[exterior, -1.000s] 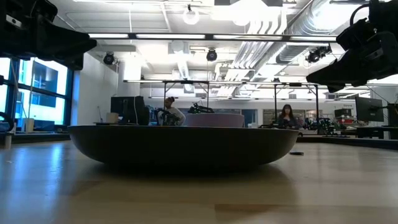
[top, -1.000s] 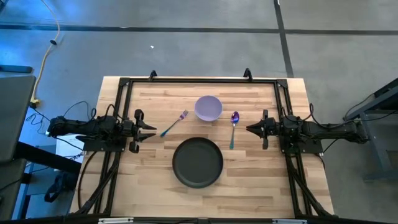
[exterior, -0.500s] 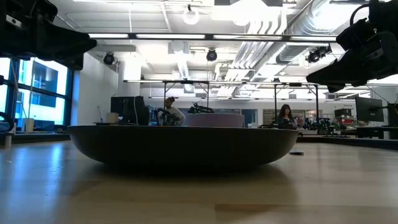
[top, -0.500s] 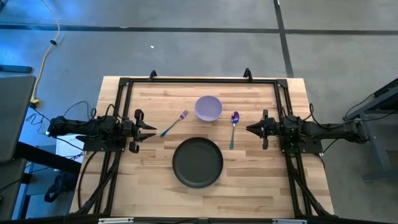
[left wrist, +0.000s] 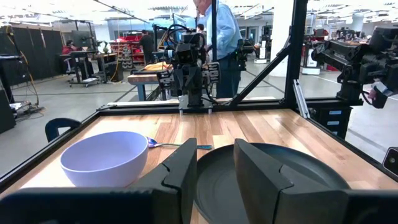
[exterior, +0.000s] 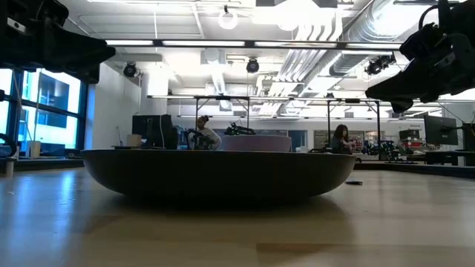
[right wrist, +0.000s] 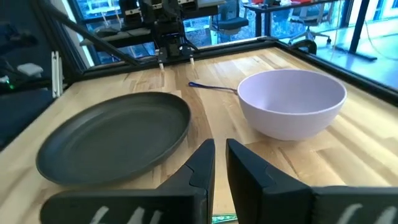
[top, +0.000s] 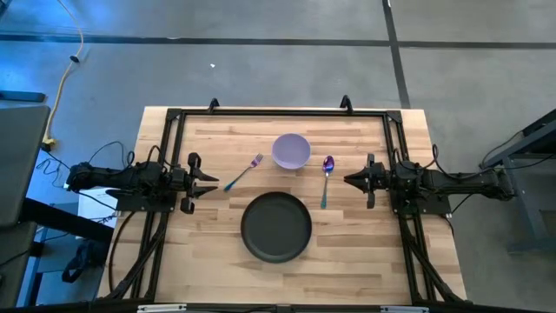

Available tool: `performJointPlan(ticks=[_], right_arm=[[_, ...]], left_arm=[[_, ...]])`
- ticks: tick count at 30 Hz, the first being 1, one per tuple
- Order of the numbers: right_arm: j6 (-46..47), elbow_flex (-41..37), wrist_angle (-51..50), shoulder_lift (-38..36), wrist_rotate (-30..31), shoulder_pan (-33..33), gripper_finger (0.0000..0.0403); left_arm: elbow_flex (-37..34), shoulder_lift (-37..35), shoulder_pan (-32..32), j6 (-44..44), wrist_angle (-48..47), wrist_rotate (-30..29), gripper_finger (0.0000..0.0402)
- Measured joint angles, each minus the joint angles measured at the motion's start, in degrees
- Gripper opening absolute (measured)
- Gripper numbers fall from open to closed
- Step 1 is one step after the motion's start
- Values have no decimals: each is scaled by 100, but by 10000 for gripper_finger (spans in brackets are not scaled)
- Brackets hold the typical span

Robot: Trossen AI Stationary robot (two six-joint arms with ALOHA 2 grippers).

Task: Set table place
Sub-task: Put the violet bowl on the black plate

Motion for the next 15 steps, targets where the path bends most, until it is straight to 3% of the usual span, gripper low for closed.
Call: performJointPlan(ticks=[5,10,15], right_arm=[[420,0,-8,0,0,0,32],[524,0,-3,-1,-1,0,32],[957,0,-1,-2,-2,1,32]], left_arm=[[0,-1,-2,25,0,-1,95],[0,0,0,738,3,-2,95],[0,0,-2,489,7,21,95]])
